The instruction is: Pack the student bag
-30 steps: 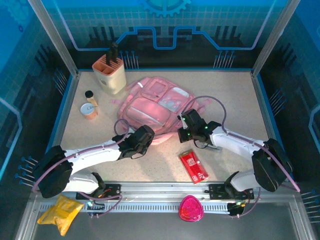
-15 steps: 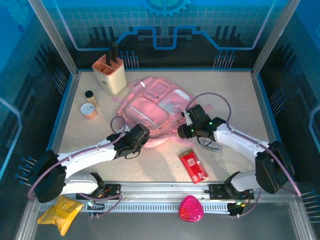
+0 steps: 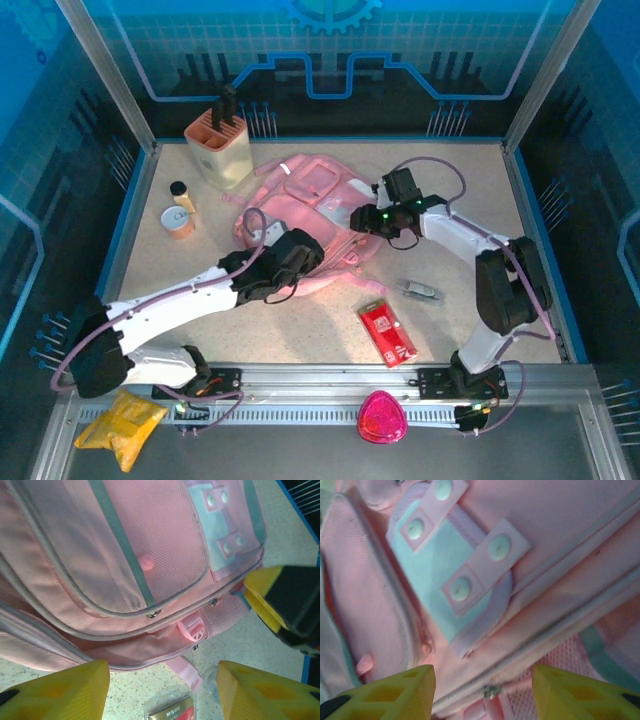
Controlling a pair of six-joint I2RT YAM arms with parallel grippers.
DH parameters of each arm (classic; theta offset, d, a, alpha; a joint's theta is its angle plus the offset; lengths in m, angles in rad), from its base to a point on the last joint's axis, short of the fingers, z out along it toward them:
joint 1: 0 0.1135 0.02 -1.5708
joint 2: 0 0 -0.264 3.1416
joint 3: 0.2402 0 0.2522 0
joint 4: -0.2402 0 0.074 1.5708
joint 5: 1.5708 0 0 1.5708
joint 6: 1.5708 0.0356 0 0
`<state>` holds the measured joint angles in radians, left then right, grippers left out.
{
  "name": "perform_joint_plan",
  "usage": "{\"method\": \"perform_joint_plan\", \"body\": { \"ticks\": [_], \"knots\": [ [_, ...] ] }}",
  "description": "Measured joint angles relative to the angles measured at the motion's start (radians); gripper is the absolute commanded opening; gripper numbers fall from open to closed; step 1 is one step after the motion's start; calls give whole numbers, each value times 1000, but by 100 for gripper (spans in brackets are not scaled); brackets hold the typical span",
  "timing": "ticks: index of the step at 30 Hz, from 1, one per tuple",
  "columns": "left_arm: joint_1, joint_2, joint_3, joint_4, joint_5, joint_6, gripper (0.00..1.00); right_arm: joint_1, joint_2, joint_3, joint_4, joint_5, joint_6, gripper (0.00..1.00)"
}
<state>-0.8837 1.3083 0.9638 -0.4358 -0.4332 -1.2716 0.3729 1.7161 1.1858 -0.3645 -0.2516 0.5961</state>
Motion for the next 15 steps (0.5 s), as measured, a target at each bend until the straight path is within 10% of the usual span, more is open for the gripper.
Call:
{"method": "perform_joint_plan", "body": {
  "ticks": [15],
  "knots": [
    [-36, 276, 172, 8, 11, 68, 62, -29, 80, -5, 55, -41, 81, 57]
  ]
}}
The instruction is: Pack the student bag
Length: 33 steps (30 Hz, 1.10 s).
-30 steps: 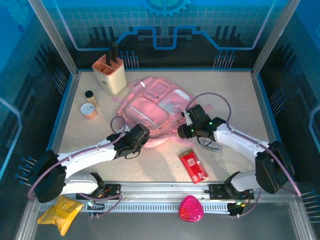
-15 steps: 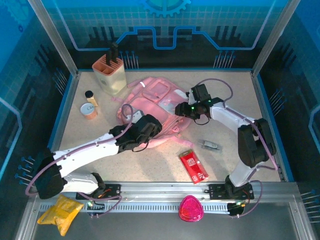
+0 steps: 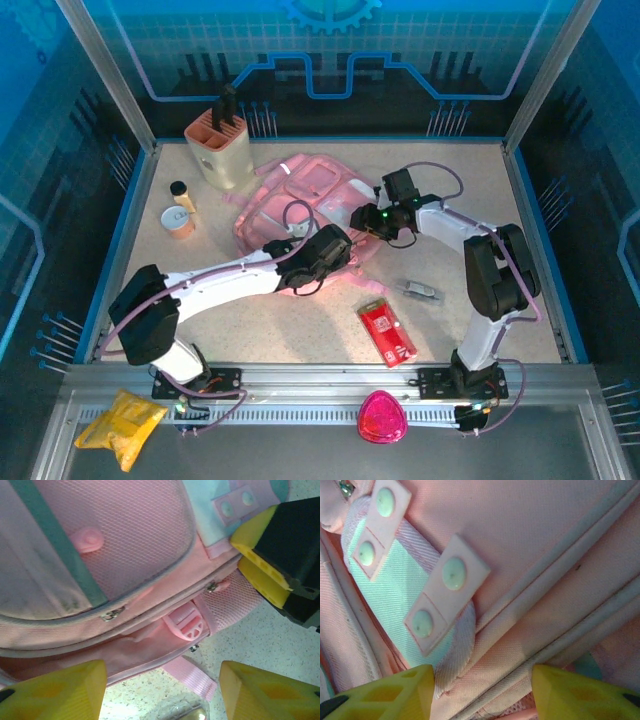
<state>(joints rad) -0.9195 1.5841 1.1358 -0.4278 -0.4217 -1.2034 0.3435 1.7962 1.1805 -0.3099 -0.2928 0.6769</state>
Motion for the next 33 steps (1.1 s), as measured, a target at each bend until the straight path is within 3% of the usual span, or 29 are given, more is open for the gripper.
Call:
{"method": "perform_joint_plan", "body": {
  "ticks": [6, 9, 14, 20, 27, 33],
  "knots": [
    [-2, 46, 30, -6, 2, 9, 67, 0, -29, -57, 35, 0, 15, 60],
    [-2, 67, 34, -10, 3, 9, 67, 0, -18, -42, 30, -3, 18, 54],
    [-2, 86, 30, -15, 6, 10, 64, -4, 16, -17, 34, -22, 36, 28],
    [-9, 86, -3, 4, 29, 31, 53, -16, 8, -23, 56, -30, 76, 0],
    [-23, 86, -105, 74, 52, 26, 46, -16, -66, -71, 116, -45, 137, 0],
    [20, 102, -126, 120, 70, 33, 40, -23, -138, -99, 161, -91, 212, 0]
  ]
}}
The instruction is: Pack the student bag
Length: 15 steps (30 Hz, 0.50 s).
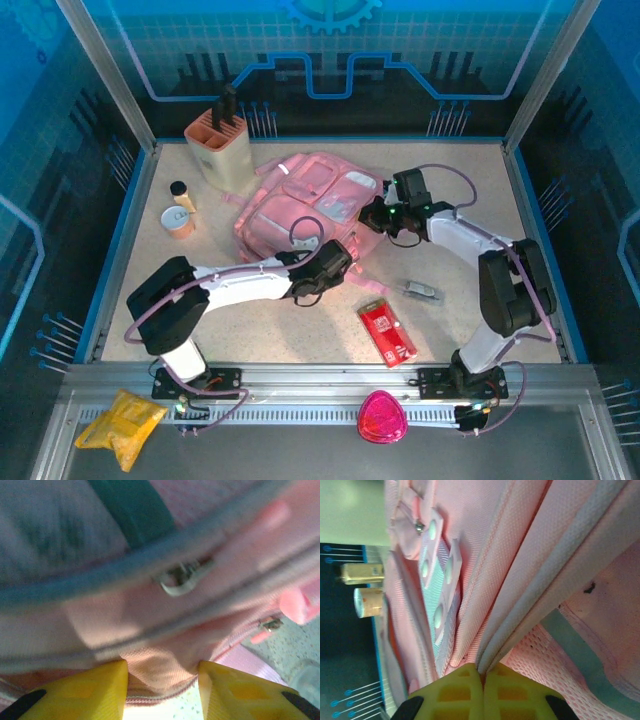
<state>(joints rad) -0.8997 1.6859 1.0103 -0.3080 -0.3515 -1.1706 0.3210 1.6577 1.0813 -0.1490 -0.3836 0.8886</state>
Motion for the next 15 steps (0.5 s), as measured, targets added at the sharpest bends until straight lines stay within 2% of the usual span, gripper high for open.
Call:
{"method": "perform_joint_plan", "body": {
  "ticks": [4, 9, 15],
  "knots": [
    [36, 5, -4, 13, 7, 43, 42, -8, -60, -24, 1, -18, 50, 0],
    [59, -37, -3, -21, -19, 133, 55, -11, -103, -46, 16, -18, 107, 0],
    [28, -144, 54, -127, -56, 161, 61, -13, -135, -92, 69, -3, 161, 0]
  ]
}}
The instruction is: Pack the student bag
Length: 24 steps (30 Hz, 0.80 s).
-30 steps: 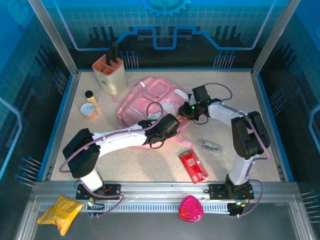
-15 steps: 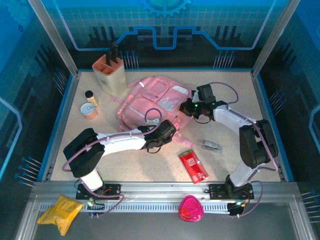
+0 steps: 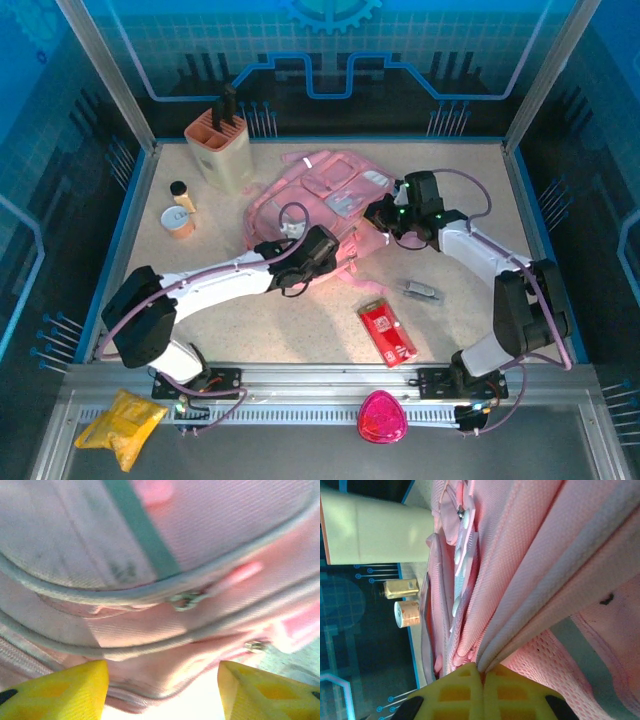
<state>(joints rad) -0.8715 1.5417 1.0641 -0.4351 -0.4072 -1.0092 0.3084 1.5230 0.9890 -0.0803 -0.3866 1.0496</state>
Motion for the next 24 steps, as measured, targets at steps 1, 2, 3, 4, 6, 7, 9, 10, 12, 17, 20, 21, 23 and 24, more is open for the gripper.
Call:
{"method": "perform_joint_plan", "body": {
  "ticks": [1, 2, 3, 4, 6, 7, 9, 10, 12, 17, 20, 21, 23, 24],
  "knots": [
    [-12, 2, 32, -19, -3, 0, 60, 0, -5, -6, 4, 2, 7, 0],
    [-28, 13, 80, -45, -10, 5, 59, 0, -8, -10, 7, 3, 17, 0],
    [-44, 31, 134, -68, -16, 16, 58, 1, -10, -12, 10, 4, 25, 0],
    [-57, 51, 181, -82, -21, 24, 57, 1, -10, -14, 16, 4, 31, 0],
    [-79, 108, 287, -100, -27, 45, 55, 1, -10, -20, 32, 4, 45, 0],
    [-87, 137, 330, -107, -28, 54, 54, 1, -10, -23, 39, 3, 50, 0],
    [-95, 201, 404, -115, -34, 74, 50, 1, -10, -30, 50, 3, 62, 0],
    [-96, 225, 424, -121, -37, 81, 50, 1, -10, -32, 56, 1, 68, 0],
    [-95, 278, 461, -142, -54, 95, 47, 1, -10, -41, 72, -3, 81, 0],
    [-90, 364, 501, -196, -107, 100, 43, 0, -10, -60, 113, -13, 111, 0],
    [-80, 376, 501, -196, -113, 100, 41, 0, -10, -70, 132, -15, 127, 0],
    [-74, 377, 502, -195, -114, 100, 40, 0, -10, -74, 140, -15, 130, 0],
    [-62, 384, 511, -194, -121, 100, 40, 0, -10, -79, 153, -16, 140, 0],
    [-56, 392, 521, -193, -124, 100, 41, 0, -10, -80, 159, -16, 142, 0]
  ]
}}
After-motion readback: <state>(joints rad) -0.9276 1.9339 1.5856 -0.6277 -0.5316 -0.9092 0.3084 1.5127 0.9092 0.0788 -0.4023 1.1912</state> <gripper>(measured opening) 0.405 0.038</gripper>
